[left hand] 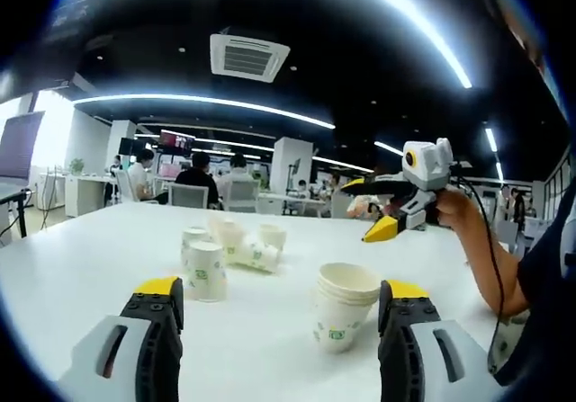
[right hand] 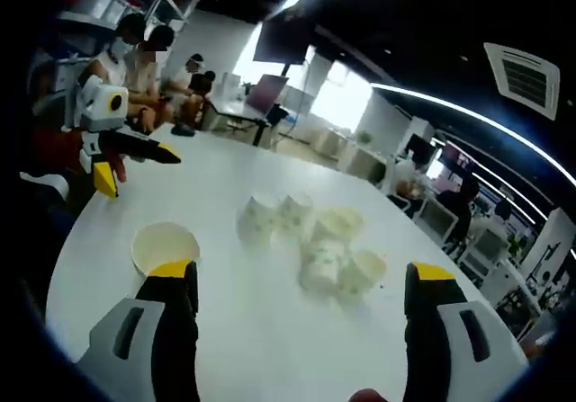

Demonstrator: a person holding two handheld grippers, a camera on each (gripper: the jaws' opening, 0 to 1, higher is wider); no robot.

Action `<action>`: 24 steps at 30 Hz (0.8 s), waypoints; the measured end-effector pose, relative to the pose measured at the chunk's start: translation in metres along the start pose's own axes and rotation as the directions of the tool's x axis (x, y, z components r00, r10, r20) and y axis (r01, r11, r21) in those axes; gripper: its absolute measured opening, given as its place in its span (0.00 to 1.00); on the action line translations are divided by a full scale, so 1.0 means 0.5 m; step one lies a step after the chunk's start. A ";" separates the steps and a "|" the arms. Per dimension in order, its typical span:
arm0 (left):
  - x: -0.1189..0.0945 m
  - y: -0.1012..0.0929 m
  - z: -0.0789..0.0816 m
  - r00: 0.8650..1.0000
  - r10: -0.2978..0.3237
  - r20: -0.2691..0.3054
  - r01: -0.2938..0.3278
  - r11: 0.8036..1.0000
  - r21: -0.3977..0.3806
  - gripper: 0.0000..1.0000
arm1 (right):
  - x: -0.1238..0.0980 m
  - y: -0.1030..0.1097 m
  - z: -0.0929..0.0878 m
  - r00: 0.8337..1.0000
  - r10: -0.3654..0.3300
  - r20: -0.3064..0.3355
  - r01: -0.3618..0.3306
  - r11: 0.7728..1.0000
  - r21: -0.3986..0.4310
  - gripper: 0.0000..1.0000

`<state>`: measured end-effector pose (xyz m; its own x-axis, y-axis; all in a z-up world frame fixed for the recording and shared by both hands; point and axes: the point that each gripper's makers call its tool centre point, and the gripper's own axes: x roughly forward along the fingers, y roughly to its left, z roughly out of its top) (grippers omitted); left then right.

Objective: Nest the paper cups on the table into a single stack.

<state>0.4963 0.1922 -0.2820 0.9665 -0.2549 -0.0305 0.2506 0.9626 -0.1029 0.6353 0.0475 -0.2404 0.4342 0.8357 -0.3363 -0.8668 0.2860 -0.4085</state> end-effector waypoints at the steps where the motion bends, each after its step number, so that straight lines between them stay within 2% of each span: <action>1: 0.000 0.001 -0.001 1.000 0.002 -0.001 -0.002 1.000 -0.002 0.95 | -0.001 0.001 -0.001 1.000 -0.001 0.000 0.001 1.000 0.003 0.99; 7: -0.003 0.004 0.000 1.000 0.006 -0.008 -0.006 1.000 0.010 0.95 | 0.005 0.000 -0.009 1.000 0.002 -0.011 -0.002 1.000 0.006 0.99; 24: -0.005 0.006 0.003 1.000 0.005 -0.003 -0.005 1.000 0.010 0.94 | 0.018 0.019 -0.028 0.999 0.017 -0.040 -0.016 0.999 0.029 0.89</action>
<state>0.4948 0.1958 -0.2805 0.9675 -0.2505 -0.0337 0.2466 0.9647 -0.0924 0.6345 0.0510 -0.2591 0.4286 0.8213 -0.3766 -0.8803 0.2858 -0.3786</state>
